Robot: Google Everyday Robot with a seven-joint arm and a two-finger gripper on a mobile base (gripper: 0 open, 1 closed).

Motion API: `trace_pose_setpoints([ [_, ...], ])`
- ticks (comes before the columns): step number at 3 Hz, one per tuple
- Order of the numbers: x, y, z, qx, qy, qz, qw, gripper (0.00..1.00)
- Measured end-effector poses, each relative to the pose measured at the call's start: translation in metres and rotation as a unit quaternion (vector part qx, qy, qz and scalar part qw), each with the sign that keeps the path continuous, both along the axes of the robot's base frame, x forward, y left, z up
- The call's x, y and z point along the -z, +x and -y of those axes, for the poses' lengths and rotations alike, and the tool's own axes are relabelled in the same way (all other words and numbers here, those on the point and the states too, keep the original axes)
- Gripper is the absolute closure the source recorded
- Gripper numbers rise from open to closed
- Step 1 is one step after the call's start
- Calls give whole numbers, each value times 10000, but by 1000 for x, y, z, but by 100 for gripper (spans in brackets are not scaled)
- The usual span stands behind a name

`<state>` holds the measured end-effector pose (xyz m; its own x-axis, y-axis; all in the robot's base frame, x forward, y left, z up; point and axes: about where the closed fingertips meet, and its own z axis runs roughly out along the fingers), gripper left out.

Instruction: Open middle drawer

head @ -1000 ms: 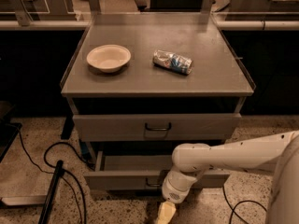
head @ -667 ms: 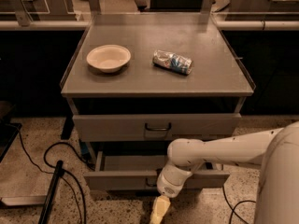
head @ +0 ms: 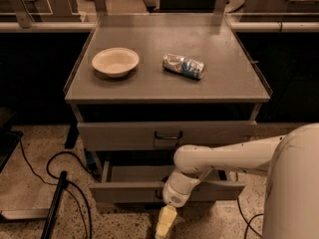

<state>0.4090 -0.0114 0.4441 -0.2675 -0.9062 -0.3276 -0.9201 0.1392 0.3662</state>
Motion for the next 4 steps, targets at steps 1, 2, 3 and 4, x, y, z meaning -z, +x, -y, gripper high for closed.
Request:
trace_pose_setpoints([
  [1,15,1,-4,-67,-120,-126,9998,0],
  [2,33,0,-5,-80,-203,-332,9992,0],
  [3,33,0,-4,-78,-214,-369,9991,0],
  [4,-7,-66,42,-34,-220,-690,9974,0],
])
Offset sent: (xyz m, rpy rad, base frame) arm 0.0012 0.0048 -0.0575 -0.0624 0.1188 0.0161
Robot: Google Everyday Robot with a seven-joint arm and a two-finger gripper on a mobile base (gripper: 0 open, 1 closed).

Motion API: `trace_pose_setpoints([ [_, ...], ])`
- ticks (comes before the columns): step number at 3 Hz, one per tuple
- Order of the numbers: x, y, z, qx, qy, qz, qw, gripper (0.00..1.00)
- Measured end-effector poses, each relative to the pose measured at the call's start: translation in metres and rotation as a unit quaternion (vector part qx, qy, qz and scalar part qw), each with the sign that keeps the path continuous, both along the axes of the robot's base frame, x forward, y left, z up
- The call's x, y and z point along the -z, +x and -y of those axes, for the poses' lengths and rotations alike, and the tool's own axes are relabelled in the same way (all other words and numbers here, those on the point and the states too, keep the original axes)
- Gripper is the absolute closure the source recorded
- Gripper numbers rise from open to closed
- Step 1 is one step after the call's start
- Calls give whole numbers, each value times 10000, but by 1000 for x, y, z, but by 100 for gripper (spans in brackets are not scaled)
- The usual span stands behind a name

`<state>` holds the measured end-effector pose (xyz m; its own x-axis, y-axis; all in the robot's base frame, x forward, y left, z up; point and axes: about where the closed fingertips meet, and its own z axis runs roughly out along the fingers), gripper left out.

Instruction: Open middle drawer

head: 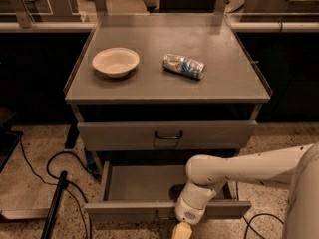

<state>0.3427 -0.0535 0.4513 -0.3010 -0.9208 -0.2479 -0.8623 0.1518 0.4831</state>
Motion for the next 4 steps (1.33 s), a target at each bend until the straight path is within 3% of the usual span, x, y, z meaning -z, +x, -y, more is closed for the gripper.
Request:
trace_pose_setpoints([
  [4,-29,9,-19,-304,441,-73,9985,0],
])
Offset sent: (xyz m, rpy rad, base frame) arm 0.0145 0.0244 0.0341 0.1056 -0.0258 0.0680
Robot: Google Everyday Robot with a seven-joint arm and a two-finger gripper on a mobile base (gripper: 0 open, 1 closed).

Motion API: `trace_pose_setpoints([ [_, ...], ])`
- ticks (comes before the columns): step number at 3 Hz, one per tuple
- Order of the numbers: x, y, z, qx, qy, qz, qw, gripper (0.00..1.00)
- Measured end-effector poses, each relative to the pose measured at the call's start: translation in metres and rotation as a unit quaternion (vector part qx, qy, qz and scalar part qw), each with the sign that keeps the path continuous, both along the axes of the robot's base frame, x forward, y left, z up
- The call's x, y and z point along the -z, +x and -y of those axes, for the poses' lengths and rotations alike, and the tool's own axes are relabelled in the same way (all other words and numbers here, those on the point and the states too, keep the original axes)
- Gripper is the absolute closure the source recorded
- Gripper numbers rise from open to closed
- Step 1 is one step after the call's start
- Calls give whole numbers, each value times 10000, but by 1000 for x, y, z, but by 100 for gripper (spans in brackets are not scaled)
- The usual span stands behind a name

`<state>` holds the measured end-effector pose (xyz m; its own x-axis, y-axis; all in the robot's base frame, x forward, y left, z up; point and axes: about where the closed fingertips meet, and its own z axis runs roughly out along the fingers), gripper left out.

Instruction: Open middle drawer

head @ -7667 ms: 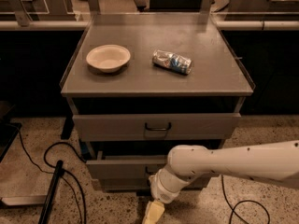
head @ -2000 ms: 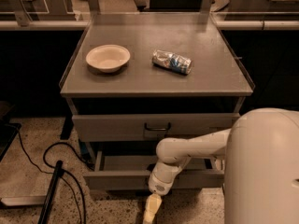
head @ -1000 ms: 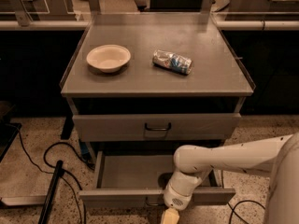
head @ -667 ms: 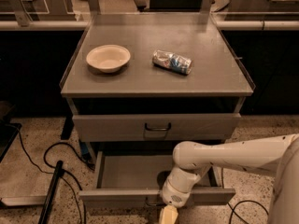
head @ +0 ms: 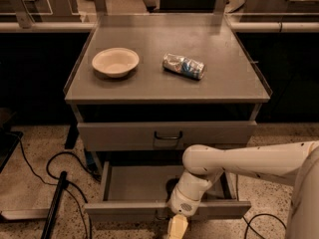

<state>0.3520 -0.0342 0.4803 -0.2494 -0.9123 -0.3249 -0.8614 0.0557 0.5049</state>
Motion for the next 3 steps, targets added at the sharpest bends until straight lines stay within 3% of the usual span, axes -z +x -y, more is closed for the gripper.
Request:
trace_pose_setpoints([
  [3,36,-12,-1,110,-198,-492,9985,0],
])
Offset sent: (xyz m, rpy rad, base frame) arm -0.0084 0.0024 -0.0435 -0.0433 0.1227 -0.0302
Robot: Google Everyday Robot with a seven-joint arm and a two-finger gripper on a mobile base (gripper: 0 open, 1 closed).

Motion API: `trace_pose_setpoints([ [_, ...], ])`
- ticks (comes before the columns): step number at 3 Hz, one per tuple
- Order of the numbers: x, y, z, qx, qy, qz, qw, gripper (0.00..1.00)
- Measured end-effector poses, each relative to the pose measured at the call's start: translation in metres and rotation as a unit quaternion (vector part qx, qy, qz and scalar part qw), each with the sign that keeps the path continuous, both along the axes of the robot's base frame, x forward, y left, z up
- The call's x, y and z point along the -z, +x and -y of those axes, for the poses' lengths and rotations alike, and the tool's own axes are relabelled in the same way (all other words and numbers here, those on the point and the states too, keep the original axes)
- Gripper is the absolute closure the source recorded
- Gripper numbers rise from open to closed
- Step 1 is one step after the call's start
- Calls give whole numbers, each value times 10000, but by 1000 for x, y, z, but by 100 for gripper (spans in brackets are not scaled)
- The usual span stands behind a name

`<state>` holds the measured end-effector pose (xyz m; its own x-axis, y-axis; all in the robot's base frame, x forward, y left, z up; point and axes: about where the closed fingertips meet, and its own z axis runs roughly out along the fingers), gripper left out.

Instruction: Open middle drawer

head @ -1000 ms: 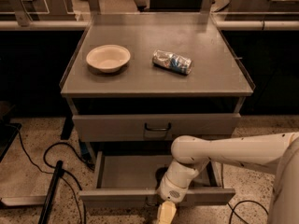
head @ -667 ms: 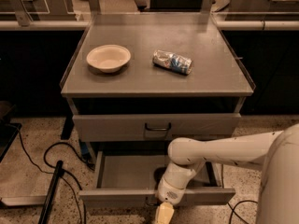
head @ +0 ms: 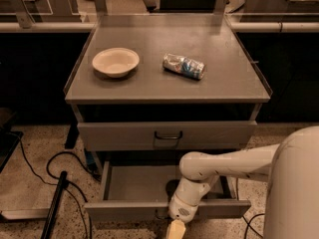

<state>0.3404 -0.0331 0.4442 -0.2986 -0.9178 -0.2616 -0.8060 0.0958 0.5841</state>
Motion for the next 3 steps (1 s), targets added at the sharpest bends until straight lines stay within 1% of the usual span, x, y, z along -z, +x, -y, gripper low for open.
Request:
trace_pose_setpoints([
  [1,9,-3,4,100,-91,-16,9999,0],
  [2,10,-15,9,177,-150,-5,9997,0],
  [3,-13,-58,22,222,62,-109,9997,0],
])
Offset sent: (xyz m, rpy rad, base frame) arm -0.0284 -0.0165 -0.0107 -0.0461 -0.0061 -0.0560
